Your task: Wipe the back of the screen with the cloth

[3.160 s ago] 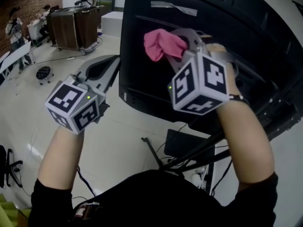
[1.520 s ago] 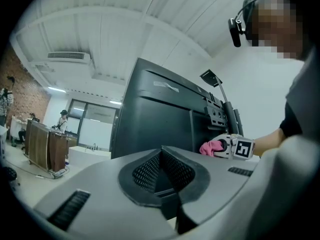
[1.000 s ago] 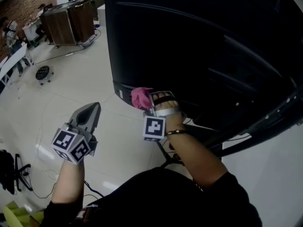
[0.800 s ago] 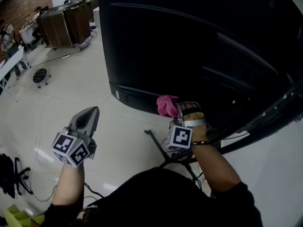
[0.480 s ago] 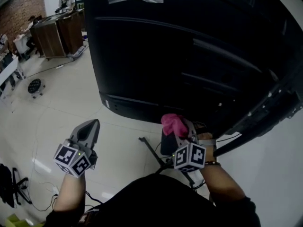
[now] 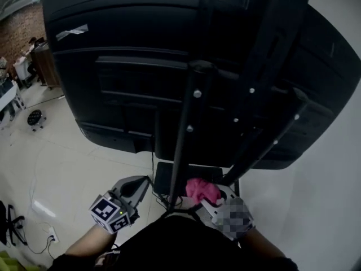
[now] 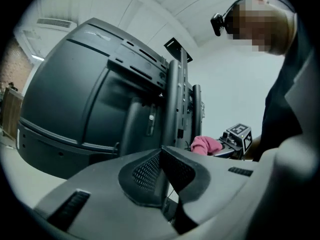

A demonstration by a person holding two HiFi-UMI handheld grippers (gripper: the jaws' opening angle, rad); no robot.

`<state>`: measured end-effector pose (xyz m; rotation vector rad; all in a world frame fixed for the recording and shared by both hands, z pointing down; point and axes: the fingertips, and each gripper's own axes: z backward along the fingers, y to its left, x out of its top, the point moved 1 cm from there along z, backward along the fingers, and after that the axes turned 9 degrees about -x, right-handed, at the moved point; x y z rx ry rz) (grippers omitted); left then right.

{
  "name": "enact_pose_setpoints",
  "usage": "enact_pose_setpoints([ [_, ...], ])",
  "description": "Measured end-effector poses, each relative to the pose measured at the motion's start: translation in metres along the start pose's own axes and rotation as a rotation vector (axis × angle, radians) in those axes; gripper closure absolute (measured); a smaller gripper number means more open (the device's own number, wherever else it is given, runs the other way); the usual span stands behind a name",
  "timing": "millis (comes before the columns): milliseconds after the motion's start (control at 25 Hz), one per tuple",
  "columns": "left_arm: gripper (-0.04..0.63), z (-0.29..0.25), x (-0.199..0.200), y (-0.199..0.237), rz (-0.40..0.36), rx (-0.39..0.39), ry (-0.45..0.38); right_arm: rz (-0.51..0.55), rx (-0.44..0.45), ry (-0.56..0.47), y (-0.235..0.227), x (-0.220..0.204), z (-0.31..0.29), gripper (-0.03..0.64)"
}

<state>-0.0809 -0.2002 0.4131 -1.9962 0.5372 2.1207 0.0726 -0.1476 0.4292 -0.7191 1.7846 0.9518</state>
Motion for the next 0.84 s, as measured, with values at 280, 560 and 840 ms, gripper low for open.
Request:
enact_pose_setpoints([
  [280, 0.598, -0.101, -0.065, -0.113, 0.108, -0.052, 0.087, -0.405, -0.09, -0.026, -0.049, -0.083, 0.091, 0.517],
  [560, 0.598, -0.093, -0.064, -0.101, 0.082, -0.086, 0.106, -0.493, -0.146, -0.059, -0.04, -0.084, 0.086, 0.517],
  [840, 0.598, -0.083, -0.057, -0.092, 0.07, -0.103, 0.094, -0.492, -0.166, -0.094, -0.046, -0.067, 0.072, 0.517],
])
